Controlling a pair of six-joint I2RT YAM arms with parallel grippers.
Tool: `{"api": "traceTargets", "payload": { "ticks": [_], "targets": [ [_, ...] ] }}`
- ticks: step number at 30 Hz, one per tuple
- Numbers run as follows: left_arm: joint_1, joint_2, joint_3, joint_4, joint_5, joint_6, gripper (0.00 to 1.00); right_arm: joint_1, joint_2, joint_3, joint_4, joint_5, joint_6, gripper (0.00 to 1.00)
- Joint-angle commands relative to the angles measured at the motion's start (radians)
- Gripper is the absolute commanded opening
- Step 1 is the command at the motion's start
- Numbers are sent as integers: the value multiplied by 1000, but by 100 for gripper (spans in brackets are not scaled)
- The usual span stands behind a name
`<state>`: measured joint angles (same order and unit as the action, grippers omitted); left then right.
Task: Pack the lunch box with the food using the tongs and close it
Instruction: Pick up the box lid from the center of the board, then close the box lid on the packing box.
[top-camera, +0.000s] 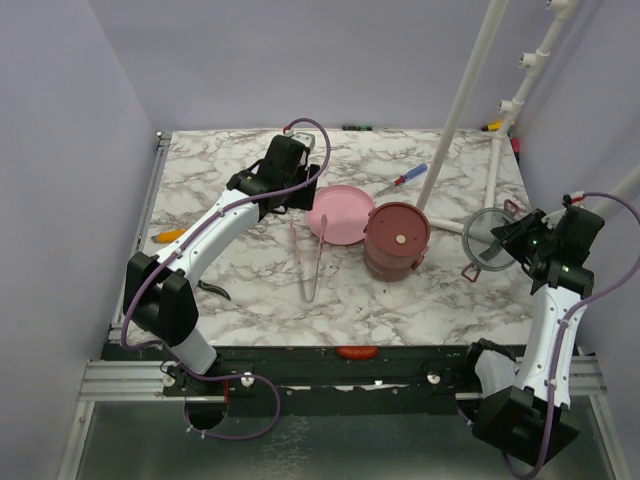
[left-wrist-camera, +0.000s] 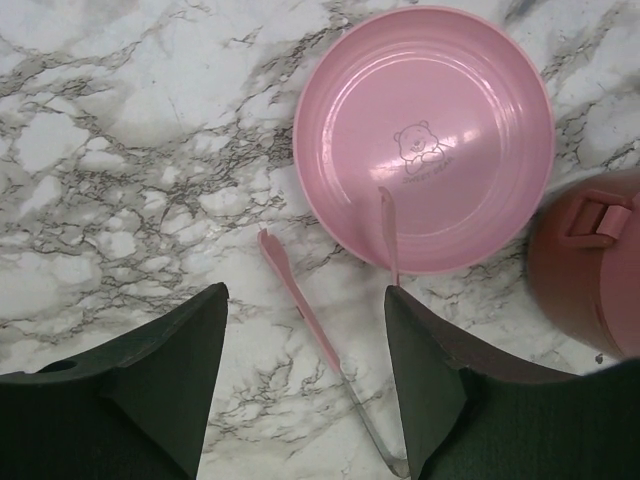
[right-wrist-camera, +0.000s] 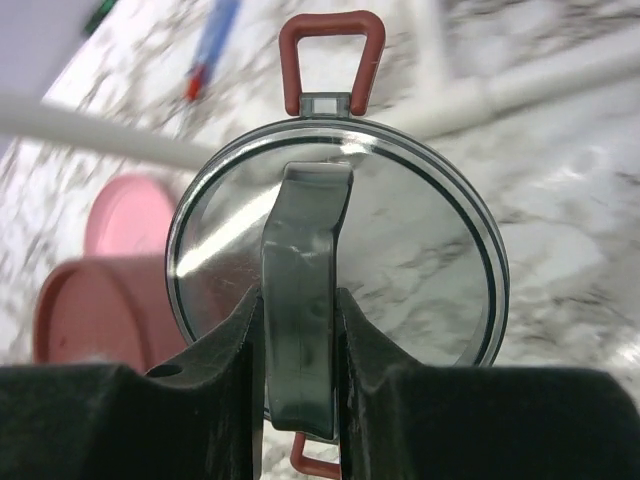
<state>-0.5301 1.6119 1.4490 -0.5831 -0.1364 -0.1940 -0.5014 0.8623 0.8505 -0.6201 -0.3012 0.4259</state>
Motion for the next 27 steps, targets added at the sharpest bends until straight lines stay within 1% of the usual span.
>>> {"api": "traceTargets", "payload": {
  "ticks": [1, 4, 9, 15, 18, 22, 24, 27],
  "targets": [
    [5, -19, 11, 18, 92, -14, 66, 81, 3, 72, 46, -315, -160, 1],
    [5, -16, 18, 21, 132, -24, 66, 189, 5, 119, 27, -366, -228, 1],
    [5, -14, 13, 38, 203, -46, 65, 324, 55, 186, 73, -467, -270, 1],
    [5, -37, -11, 54, 202, -56, 65, 488, 204, 304, -23, -430, -412, 1],
    [5, -49, -18, 58, 202, -58, 65, 591, 299, 381, -86, -354, -483, 1],
    [5, -61, -33, 63, 191, -60, 65, 717, 447, 532, -220, -194, -558, 1],
    [5, -69, -41, 65, 186, -60, 65, 760, 517, 594, -297, -133, -586, 1],
    [5, -80, -53, 66, 177, -58, 65, 785, 557, 615, -324, -76, -587, 1]
  ]
}}
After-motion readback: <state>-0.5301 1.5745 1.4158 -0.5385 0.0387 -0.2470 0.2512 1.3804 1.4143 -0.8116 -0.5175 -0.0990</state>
